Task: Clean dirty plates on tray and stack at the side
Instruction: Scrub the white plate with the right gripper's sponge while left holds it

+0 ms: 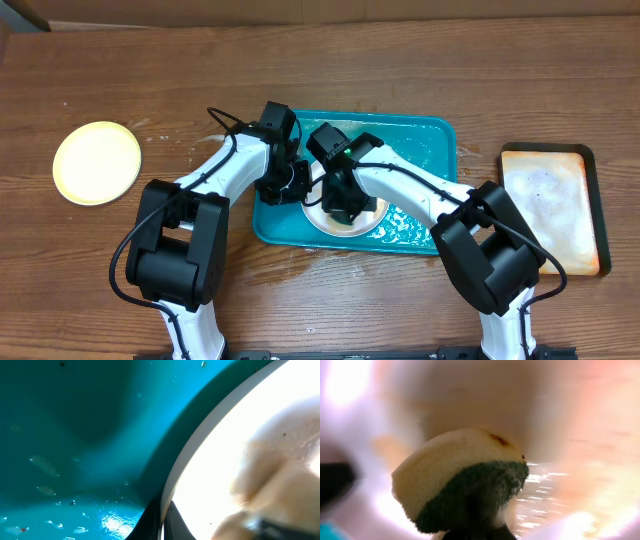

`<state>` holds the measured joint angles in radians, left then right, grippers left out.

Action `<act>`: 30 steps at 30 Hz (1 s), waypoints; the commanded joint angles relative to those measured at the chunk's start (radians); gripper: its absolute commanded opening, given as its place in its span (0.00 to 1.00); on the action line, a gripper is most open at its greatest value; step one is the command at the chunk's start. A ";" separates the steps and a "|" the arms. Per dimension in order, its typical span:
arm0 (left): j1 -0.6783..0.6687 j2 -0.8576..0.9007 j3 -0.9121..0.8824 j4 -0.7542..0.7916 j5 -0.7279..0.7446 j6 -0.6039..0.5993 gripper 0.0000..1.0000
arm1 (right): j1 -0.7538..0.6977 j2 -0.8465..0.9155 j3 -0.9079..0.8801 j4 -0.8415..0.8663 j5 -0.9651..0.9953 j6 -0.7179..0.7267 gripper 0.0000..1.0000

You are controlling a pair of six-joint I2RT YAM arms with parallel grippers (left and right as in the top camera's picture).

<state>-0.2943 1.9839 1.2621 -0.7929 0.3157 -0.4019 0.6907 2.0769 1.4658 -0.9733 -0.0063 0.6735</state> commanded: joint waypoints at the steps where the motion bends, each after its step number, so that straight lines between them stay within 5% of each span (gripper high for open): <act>1: 0.008 0.058 -0.036 0.004 -0.092 -0.025 0.04 | -0.025 0.016 -0.024 -0.066 0.306 -0.005 0.04; 14: 0.008 0.058 -0.036 0.000 -0.092 -0.025 0.04 | -0.092 0.015 0.022 -0.166 0.563 -0.053 0.04; 26: 0.008 0.058 -0.036 0.001 -0.099 -0.021 0.04 | -0.131 0.006 0.430 -0.426 0.604 -0.053 0.04; 30: 0.008 0.058 -0.001 -0.058 -0.200 -0.022 0.04 | -0.131 -0.003 0.478 -0.473 0.581 -0.053 0.04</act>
<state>-0.2993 1.9865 1.2659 -0.8028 0.3252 -0.4129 0.5545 2.0903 1.8984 -1.4265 0.5686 0.6231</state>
